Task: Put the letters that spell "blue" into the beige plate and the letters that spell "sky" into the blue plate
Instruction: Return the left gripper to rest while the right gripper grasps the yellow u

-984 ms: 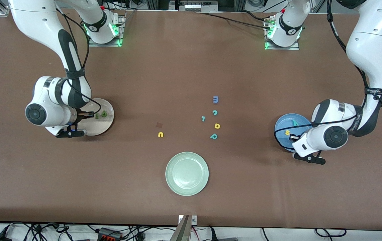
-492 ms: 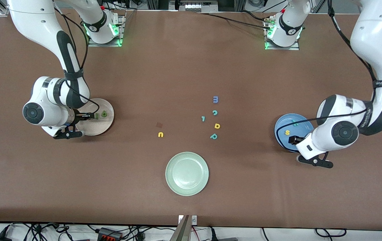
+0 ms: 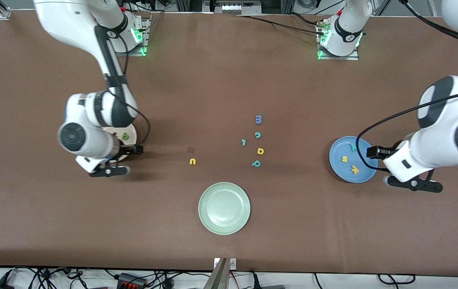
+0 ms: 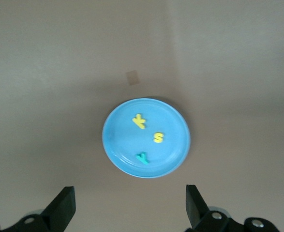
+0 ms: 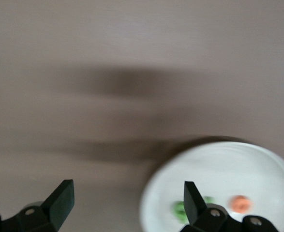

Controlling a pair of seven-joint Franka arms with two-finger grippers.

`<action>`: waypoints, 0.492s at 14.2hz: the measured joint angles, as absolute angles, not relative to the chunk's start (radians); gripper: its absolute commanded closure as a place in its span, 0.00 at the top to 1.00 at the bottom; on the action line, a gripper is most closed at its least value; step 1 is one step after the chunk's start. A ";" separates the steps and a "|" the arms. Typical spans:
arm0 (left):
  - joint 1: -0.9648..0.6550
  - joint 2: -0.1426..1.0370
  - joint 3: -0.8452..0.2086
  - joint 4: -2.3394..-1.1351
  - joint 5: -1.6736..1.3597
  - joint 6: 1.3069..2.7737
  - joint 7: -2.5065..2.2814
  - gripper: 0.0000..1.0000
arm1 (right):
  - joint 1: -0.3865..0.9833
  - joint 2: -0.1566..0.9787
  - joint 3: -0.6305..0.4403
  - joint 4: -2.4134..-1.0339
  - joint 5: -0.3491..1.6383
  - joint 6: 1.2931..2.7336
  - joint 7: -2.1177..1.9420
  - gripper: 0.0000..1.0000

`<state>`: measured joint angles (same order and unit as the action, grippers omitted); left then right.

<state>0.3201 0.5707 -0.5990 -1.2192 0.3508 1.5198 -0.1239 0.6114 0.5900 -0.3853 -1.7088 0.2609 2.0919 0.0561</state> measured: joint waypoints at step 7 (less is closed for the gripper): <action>0.103 0.307 -0.160 -1.315 0.033 1.510 0.032 1.00 | 0.755 0.764 -0.383 -1.527 0.384 2.105 0.276 1.00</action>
<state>0.1030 0.3074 -0.1604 -1.3152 0.0329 1.5101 0.0316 0.7551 0.7639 -0.3831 -1.5275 0.3842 2.1045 0.2755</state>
